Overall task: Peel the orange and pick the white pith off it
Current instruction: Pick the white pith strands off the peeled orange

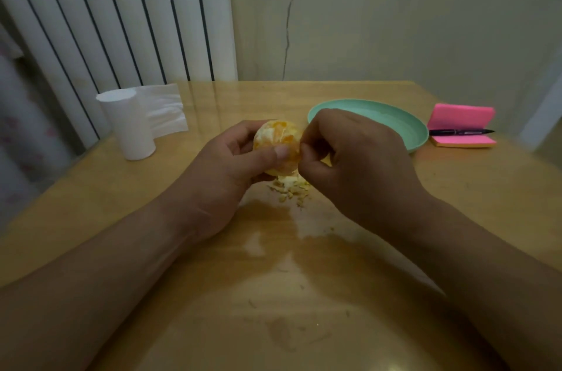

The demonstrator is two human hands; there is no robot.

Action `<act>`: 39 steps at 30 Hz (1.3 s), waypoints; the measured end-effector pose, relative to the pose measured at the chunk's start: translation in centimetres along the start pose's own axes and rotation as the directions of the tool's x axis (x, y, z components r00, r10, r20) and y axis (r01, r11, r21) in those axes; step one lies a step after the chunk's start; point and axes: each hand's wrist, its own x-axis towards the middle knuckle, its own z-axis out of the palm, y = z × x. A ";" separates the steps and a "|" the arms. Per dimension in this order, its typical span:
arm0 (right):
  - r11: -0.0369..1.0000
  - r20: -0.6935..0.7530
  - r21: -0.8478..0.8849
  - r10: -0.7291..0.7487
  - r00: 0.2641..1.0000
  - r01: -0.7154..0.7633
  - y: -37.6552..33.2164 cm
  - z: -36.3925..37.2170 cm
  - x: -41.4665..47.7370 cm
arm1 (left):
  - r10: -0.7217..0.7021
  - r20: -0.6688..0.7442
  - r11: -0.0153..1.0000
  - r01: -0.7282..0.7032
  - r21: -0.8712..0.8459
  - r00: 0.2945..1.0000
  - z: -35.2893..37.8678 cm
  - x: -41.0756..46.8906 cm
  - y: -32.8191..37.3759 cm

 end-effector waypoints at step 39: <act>0.914 0.066 0.265 0.302 0.951 -0.309 1.1 0.9 -0.5 | 0.000 0.000 0.998 0.000 0.061 1.000 0.0 -0.1 0.3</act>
